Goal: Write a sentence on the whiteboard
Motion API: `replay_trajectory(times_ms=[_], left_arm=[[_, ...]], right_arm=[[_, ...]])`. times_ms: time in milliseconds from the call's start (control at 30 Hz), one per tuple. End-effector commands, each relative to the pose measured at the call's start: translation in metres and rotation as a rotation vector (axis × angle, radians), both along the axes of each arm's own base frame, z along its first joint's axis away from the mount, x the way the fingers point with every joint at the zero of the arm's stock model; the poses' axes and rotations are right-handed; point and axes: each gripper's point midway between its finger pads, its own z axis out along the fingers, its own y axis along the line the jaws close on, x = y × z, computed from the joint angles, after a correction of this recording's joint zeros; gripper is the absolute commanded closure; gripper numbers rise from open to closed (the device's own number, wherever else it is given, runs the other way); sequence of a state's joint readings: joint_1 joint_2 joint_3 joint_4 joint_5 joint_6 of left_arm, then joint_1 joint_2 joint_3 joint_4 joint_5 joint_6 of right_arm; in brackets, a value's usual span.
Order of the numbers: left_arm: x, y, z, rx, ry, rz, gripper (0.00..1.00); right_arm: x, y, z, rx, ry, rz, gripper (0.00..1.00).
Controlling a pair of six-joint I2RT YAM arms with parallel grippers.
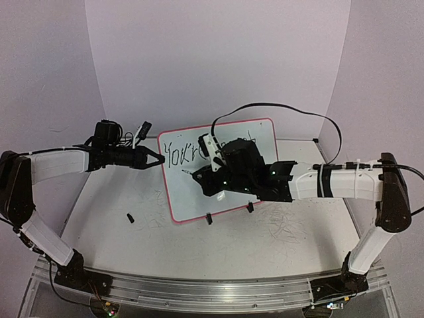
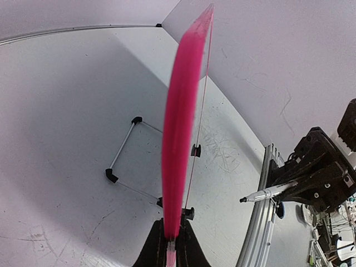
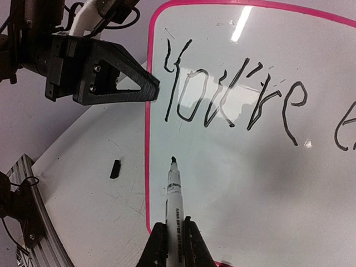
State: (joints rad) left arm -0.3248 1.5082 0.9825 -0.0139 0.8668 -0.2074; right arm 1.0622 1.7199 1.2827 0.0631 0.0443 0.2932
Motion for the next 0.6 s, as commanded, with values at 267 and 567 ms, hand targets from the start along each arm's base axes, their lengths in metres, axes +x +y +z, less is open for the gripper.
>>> replay_trajectory(times_ms=[267,567], left_arm=[[0.001,-0.003,0.007,0.024,-0.049,-0.007,1.00],[0.001,-0.003,0.005,0.026,-0.051,-0.010,1.00]], right_arm=[[0.040,-0.086,0.049,0.047,-0.127,-0.330,1.00],[0.092,-0.194,0.037,0.044,-0.098,-0.523,1.00]])
